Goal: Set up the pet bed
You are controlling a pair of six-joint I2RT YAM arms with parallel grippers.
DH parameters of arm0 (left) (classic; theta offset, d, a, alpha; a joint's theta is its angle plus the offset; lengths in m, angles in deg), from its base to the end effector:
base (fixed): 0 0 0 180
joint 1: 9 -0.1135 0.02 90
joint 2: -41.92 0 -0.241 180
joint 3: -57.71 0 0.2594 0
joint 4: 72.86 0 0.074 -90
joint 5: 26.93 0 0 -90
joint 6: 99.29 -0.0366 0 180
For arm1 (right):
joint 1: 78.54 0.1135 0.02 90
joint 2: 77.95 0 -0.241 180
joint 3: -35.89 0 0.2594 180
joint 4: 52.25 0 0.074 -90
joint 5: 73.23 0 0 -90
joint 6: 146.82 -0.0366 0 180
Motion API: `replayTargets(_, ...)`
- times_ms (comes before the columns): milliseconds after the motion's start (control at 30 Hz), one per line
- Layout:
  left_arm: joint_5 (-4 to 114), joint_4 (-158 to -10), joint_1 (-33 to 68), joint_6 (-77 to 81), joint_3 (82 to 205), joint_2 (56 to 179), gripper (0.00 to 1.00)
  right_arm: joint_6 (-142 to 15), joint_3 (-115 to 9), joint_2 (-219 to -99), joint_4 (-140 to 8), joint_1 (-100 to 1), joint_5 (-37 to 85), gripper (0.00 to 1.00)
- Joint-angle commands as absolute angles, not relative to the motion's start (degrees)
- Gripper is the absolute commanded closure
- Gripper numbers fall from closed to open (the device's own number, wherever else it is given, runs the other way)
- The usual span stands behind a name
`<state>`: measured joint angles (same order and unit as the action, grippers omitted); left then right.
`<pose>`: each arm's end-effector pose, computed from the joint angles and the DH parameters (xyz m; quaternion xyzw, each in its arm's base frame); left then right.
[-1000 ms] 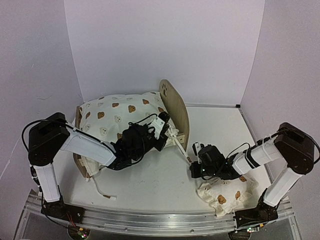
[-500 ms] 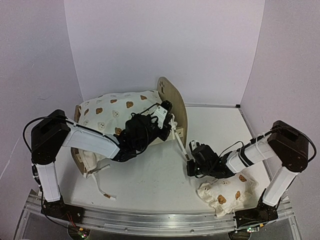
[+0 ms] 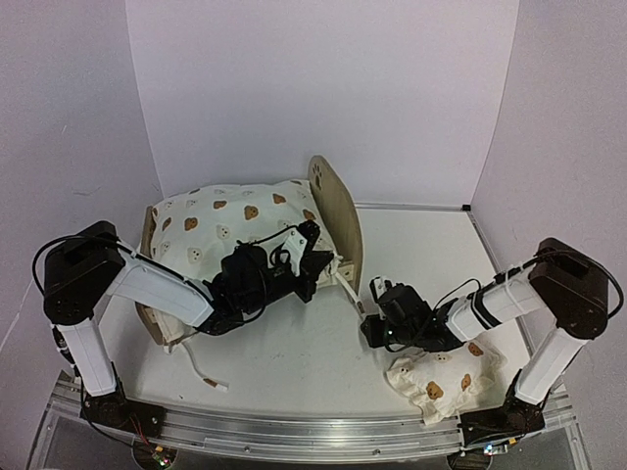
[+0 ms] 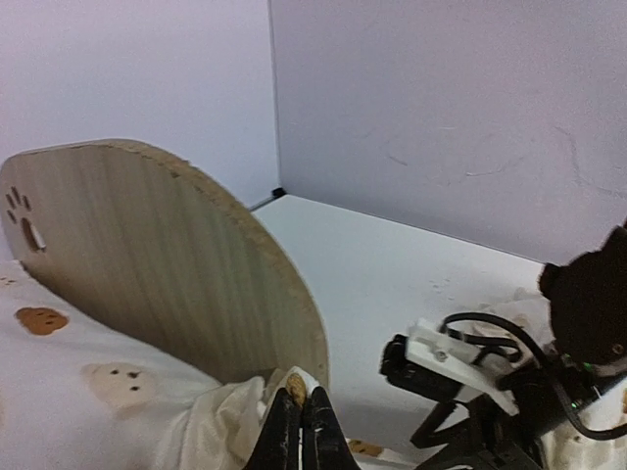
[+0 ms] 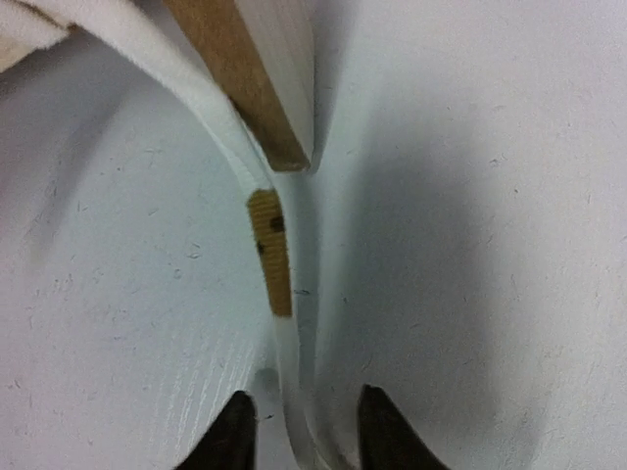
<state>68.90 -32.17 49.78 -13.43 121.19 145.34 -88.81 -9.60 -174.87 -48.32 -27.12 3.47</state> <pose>0.2028 -0.3275 0.1828 0.3353 0.6173 -0.2945 0.6479 0.1842 0.2174 0.0691 -0.1148 0.9195 0.1589 0.3406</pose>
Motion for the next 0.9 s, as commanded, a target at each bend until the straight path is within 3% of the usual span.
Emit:
replayTargets(0,53.6,-20.8,50.8,-9.9,122.9,140.6,1.0,-80.5,-11.1,-168.1,-59.9,-28.9,9.4,0.54)
replayTargets(267,52.8,-23.7,51.5,-10.4,123.1,141.6,1.0,-51.4,-12.2,-146.7,-57.5,-30.2,22.8,0.19)
replayTargets(367,52.2,-23.9,51.5,-11.3,122.9,141.2,1.0,-38.4,-13.5,-146.6,-54.7,-30.5,27.8,0.22)
replayTargets(533,51.2,-24.2,51.5,-13.0,121.9,140.1,1.0,-25.0,-16.9,-150.3,-54.0,-31.2,32.4,0.35)
replayTargets(867,48.6,-24.4,51.5,-15.0,120.2,139.7,1.0,-17.4,-22.1,-157.3,-53.4,-33.3,31.0,0.31)
